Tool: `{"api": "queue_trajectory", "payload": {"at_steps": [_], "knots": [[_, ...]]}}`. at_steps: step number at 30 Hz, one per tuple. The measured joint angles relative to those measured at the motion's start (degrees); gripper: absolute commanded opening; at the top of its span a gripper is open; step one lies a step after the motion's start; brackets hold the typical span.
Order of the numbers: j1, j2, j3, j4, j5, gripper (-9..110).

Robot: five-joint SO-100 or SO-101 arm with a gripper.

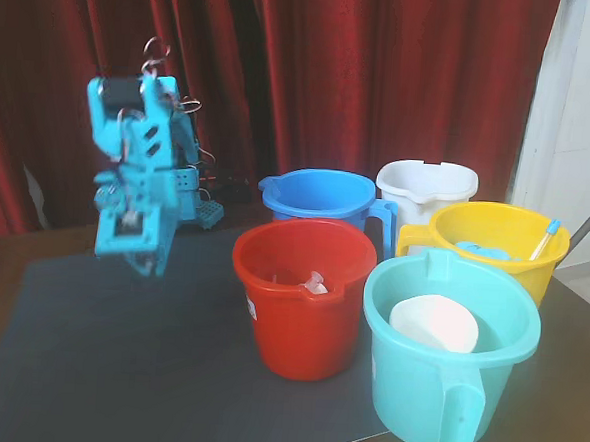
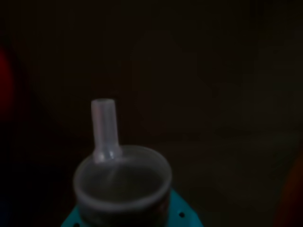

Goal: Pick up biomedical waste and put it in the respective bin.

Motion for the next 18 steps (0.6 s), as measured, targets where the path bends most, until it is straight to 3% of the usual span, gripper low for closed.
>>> {"api": "queue_trajectory", "payload": {"at_steps": [8,18], "knots": [[-9.4,0.1,-12.5,0.2,8.7,0],[-22.7,0.1,-15.5,0.2,15.8,0]]}}
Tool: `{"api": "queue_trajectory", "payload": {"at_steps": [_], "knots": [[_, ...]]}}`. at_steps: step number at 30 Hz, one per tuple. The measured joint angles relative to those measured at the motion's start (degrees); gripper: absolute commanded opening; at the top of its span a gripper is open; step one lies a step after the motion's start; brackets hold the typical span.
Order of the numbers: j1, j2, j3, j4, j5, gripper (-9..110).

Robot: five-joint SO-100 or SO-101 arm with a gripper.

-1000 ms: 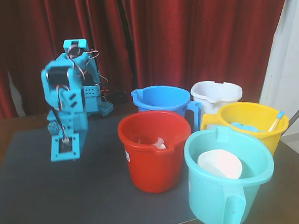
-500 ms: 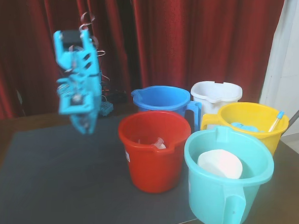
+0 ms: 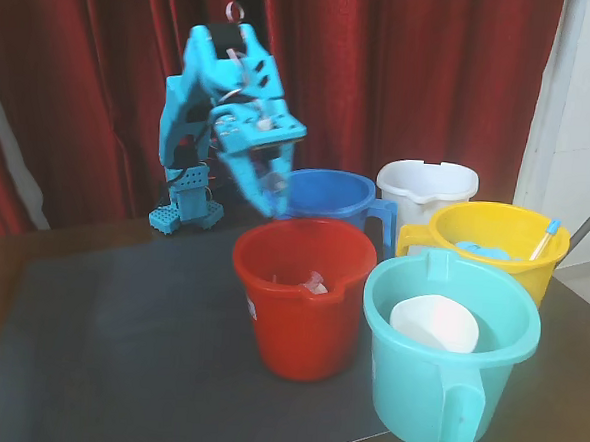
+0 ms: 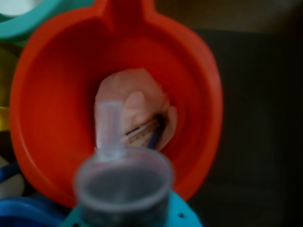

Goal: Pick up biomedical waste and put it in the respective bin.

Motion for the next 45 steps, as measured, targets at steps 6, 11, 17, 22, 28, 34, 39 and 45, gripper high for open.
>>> {"api": "queue_trajectory", "payload": {"at_steps": [6,11,17,22,28,34,39,45], "knots": [[-5.8,-0.3,-1.8,0.0,6.6,0],[-5.2,-3.8,-2.0,-0.1,7.2,0],[-5.0,-4.9,-2.0,-6.7,7.6,0],[-5.2,-4.9,-2.5,-12.0,7.9,0],[-5.2,-6.6,-7.4,-13.5,8.0,0],[-5.0,-11.7,-15.9,-13.5,8.0,0],[-1.7,-17.9,-22.7,-13.9,7.8,0],[-1.4,-23.9,-29.7,-15.9,7.6,0]]}}
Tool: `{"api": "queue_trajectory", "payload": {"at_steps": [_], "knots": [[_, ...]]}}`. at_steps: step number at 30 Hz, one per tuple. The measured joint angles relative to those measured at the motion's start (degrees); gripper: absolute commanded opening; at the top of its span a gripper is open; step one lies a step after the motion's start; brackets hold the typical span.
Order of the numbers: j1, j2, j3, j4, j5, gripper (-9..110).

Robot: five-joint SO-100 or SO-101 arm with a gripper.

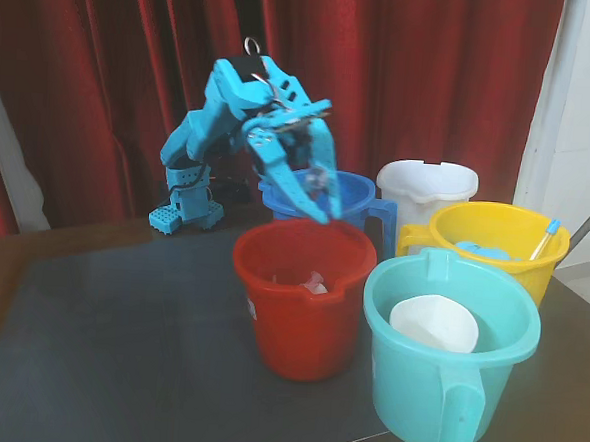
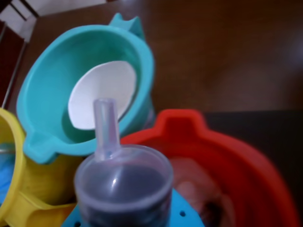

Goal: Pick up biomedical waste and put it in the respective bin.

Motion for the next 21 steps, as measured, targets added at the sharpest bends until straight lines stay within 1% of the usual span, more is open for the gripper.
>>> {"api": "queue_trajectory", "payload": {"at_steps": [9,13,18,21], "knots": [[1.1,-0.1,-0.4,-1.2,0.0,0],[0.6,-0.4,-0.4,-3.5,0.0,0],[4.5,-0.7,-0.4,-4.3,-0.5,0],[4.4,-0.7,-0.4,-4.3,-1.6,1]]}}
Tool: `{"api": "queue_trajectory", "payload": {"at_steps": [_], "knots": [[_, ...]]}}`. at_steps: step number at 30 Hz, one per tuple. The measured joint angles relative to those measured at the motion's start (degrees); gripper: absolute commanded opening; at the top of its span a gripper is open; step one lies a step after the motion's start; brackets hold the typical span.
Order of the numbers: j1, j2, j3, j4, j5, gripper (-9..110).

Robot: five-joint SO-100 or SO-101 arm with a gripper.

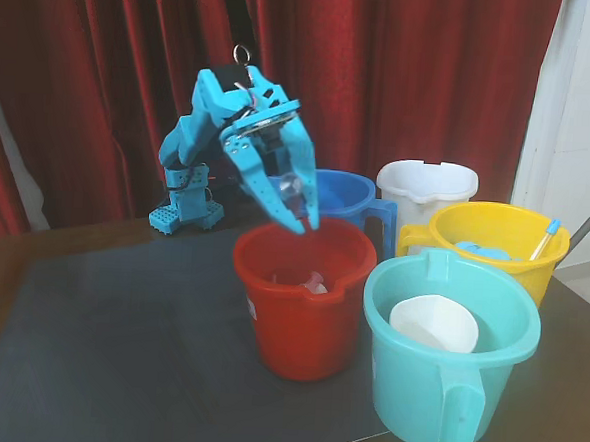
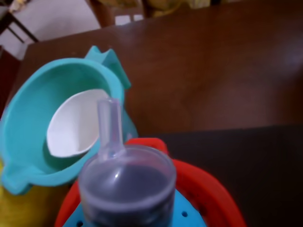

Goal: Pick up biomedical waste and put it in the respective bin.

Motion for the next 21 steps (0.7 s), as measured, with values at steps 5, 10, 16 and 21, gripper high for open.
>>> {"api": "queue_trajectory", "payload": {"at_steps": [5,10,16,21], "knots": [[-0.3,0.0,0.0,0.0,-3.9,1],[0.5,0.0,0.0,0.0,-4.1,10],[-1.0,-0.2,0.0,0.0,-4.1,12],[-1.0,-0.2,0.0,2.0,-4.0,12]]}}
